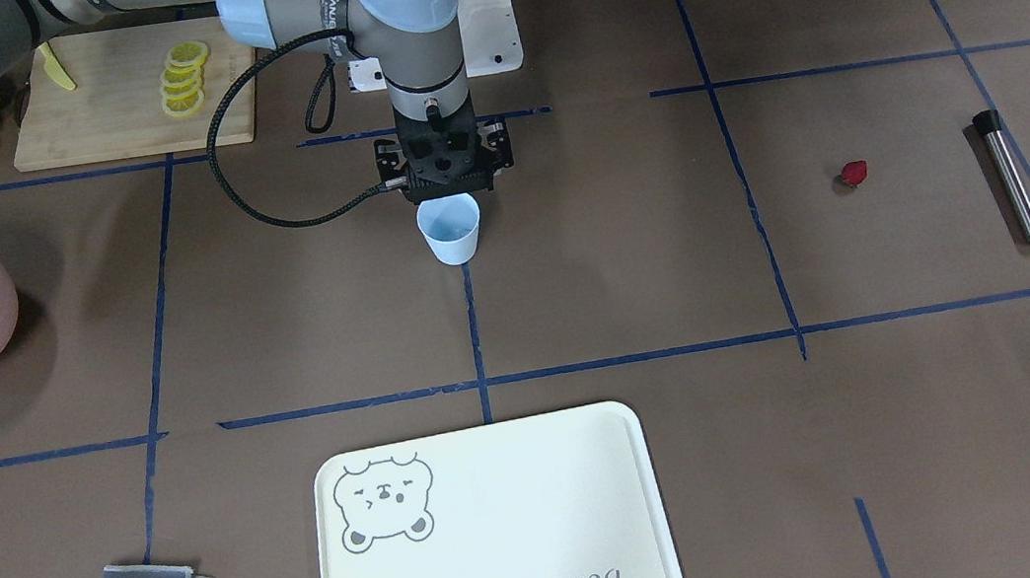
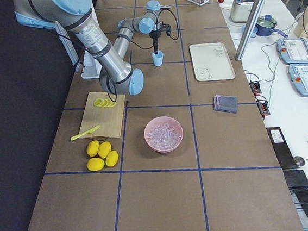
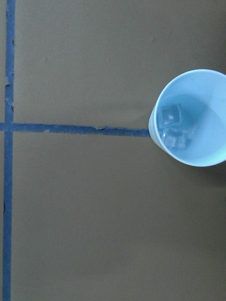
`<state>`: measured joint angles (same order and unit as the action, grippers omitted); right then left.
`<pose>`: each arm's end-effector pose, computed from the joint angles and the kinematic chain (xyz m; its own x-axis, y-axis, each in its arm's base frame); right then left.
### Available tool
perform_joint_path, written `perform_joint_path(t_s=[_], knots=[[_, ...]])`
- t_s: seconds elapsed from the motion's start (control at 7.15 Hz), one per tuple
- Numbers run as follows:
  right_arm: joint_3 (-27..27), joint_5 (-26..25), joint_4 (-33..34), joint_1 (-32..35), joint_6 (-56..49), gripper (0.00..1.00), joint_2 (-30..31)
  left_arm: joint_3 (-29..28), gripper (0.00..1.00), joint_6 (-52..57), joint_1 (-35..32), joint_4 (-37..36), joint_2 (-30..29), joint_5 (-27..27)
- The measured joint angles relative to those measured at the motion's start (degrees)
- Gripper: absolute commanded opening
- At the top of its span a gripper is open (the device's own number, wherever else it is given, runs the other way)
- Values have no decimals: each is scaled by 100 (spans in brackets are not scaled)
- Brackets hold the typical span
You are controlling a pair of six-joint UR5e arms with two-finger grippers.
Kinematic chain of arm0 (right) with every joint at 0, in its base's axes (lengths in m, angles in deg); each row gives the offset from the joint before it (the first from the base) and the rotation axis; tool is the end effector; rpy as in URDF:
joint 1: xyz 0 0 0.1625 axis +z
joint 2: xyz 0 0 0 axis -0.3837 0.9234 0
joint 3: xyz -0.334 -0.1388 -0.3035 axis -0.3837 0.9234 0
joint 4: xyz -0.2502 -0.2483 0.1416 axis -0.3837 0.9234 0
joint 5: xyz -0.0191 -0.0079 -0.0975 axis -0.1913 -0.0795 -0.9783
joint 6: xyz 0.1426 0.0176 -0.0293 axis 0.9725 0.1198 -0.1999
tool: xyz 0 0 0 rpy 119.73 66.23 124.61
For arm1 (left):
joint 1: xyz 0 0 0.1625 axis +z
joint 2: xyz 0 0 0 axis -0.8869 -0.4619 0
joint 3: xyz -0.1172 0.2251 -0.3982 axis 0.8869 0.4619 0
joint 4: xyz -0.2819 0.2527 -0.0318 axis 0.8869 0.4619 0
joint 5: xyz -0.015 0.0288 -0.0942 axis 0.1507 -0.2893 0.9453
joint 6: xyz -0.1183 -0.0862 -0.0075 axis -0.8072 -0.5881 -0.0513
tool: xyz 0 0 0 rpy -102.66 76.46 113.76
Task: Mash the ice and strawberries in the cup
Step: 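Open the right gripper to drop the ice cube into the cup, then move the right gripper back over the bowl of ice cubes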
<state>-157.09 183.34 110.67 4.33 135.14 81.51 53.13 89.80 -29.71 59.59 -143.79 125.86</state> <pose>-0.6205 -0.4118 0.2285 0.6938 -0.0246 0.7198 0.0110 0.9997 0.0236 -0.0462 -0.4255 0.6547 0.7107 0.1343 -0.6905 -0.0288 0.9863 0.1623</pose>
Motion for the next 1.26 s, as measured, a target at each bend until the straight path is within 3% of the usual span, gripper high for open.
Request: perform_joint_path(t_s=[0.28,0.42,0.98,1.26], knots=[[-152,2,62,60,0,100,43,6,100,-3,0,0,5,0],[-509,-23,170,200,-6,99,231,5,100,-3,0,0,8,0],[-2601,-49,294,876,-231,99,1881,9,100,-3,0,0,9,2],[-3211,-38,246,1280,-707,99,2776,15,100,-3,0,0,3,8]])
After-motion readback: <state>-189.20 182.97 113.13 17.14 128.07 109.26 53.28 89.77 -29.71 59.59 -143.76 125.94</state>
